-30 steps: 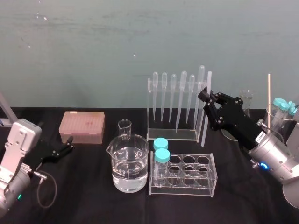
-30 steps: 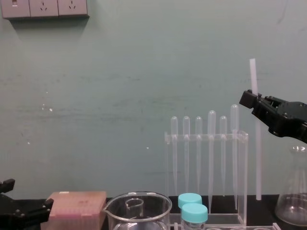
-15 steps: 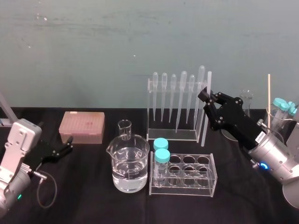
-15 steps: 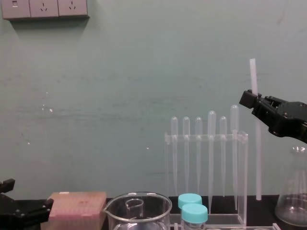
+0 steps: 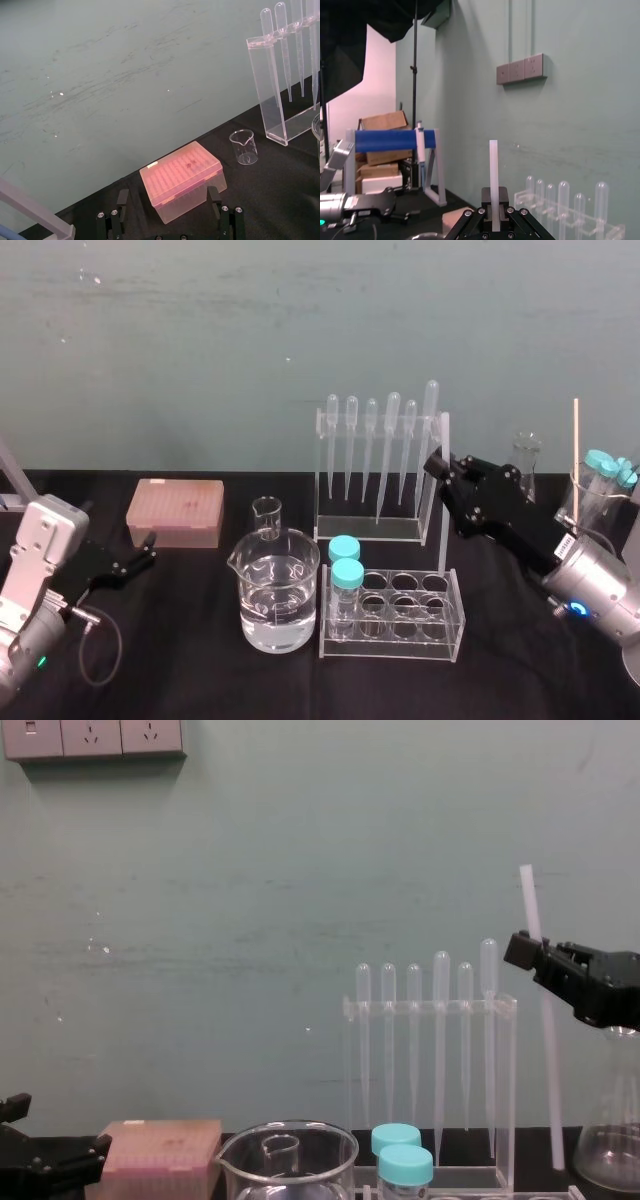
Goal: Pick up the stirring rod with one hand, then place it down.
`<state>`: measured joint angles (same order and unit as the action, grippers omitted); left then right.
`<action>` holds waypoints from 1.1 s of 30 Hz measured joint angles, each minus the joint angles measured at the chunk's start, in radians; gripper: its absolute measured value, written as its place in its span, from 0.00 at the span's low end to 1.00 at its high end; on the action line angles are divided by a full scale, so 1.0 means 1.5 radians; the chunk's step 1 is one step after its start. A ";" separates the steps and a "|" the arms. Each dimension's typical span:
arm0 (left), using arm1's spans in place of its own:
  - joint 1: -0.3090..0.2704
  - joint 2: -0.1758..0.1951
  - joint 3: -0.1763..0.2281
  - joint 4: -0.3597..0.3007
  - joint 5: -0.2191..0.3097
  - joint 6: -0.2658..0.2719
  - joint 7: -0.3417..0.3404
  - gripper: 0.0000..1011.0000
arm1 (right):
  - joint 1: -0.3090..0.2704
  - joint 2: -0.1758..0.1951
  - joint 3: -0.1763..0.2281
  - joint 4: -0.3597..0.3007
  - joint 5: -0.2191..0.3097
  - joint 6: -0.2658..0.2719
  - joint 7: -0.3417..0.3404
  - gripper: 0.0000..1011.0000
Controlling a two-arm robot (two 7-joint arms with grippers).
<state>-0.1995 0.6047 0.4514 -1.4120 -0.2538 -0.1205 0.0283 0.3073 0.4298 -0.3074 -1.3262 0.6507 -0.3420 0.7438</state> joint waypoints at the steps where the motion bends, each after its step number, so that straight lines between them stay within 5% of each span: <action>1: 0.000 0.000 0.000 0.000 0.000 0.000 0.000 0.99 | -0.003 0.002 0.000 -0.003 0.000 0.002 0.000 0.08; 14: 0.000 0.000 0.000 0.000 0.000 0.000 0.000 0.99 | -0.025 0.026 -0.012 -0.019 -0.010 0.028 0.001 0.08; 33: 0.000 0.000 0.000 0.000 0.000 0.000 0.000 0.99 | 0.011 0.012 -0.044 0.060 -0.034 0.023 0.023 0.08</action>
<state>-0.1995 0.6047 0.4514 -1.4120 -0.2539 -0.1205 0.0283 0.3240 0.4481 -0.3731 -1.2365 0.5998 -0.3075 0.7787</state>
